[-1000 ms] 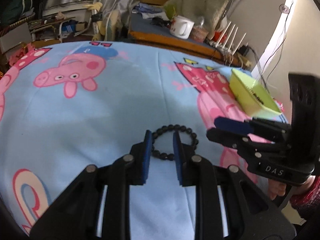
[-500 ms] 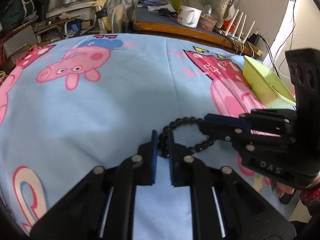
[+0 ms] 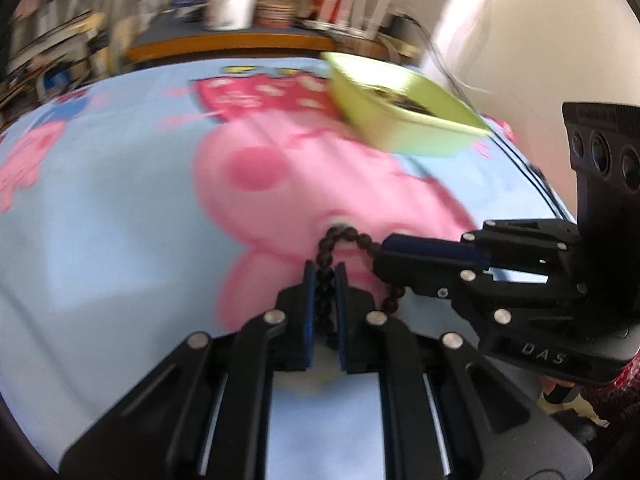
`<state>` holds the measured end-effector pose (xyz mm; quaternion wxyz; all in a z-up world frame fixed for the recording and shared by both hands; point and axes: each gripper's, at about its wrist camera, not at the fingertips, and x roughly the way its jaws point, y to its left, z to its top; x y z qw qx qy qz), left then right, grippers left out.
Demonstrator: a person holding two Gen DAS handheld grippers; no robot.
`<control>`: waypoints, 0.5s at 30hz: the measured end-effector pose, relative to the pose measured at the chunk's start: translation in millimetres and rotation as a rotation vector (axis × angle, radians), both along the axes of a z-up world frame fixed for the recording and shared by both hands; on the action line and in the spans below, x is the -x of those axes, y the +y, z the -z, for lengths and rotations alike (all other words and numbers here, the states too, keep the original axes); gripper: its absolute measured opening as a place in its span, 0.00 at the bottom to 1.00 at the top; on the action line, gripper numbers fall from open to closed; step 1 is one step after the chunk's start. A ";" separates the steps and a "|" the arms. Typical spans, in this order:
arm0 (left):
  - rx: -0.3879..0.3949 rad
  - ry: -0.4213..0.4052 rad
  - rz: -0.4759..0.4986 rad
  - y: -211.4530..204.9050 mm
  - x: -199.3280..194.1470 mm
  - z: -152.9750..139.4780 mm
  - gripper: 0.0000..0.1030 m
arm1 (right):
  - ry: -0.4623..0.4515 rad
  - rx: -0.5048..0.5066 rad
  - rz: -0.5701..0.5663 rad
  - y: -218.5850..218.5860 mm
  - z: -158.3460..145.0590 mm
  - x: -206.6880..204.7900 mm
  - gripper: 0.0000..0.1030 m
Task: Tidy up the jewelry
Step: 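Lift the black bead bracelet with the left tool over the basket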
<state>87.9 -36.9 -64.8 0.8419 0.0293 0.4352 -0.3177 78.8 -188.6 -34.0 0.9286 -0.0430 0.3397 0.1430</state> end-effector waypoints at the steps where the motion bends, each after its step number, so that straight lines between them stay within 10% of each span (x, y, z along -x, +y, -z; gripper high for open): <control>1: 0.002 0.001 0.036 -14.3 3.9 -1.0 0.08 | -0.012 0.002 0.020 -7.8 -1.0 7.0 0.00; 15: -0.030 -0.034 0.081 -43.3 12.9 3.4 0.09 | -0.068 0.008 0.116 -42.7 14.6 27.1 0.00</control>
